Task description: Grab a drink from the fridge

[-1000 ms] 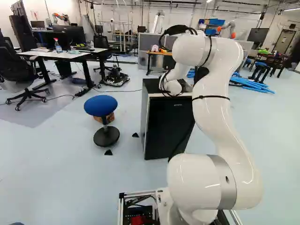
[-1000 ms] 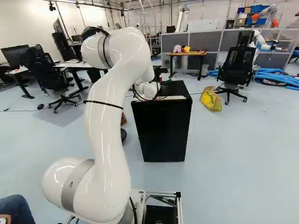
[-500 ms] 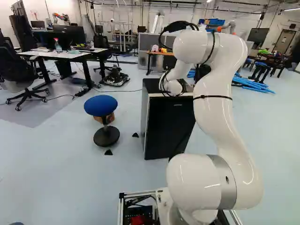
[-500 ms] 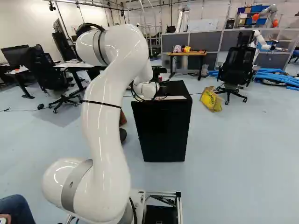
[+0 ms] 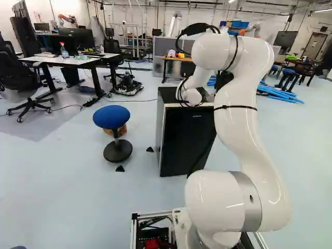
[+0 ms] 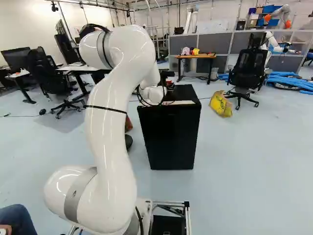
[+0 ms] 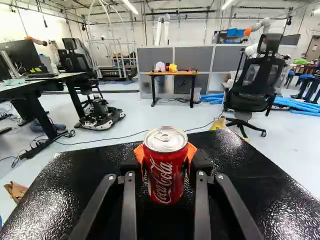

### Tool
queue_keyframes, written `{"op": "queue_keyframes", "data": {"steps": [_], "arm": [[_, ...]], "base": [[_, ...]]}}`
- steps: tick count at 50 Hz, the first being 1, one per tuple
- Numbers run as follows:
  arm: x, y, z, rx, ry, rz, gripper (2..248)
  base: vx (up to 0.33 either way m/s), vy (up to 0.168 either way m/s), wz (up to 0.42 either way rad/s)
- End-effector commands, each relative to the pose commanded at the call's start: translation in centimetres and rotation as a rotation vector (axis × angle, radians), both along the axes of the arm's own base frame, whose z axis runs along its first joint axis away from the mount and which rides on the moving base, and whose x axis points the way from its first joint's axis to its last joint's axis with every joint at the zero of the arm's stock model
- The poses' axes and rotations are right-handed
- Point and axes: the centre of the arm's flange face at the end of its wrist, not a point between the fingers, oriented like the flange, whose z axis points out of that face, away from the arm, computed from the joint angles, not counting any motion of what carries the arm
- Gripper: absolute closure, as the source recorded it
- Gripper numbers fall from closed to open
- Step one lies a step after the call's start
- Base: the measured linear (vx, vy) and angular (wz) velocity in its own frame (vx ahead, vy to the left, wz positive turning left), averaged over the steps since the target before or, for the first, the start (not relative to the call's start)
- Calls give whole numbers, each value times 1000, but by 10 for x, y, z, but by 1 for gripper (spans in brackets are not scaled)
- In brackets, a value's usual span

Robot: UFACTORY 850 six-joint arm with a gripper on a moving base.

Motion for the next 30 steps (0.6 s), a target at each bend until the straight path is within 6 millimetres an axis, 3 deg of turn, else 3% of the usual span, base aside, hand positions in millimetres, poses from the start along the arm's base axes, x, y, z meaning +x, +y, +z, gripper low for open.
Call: {"op": "queue_keyframes", "data": {"steps": [30], "arm": [[-1, 0, 35, -8, -50, 0, 150]], "base": [[0, 0, 0]]}}
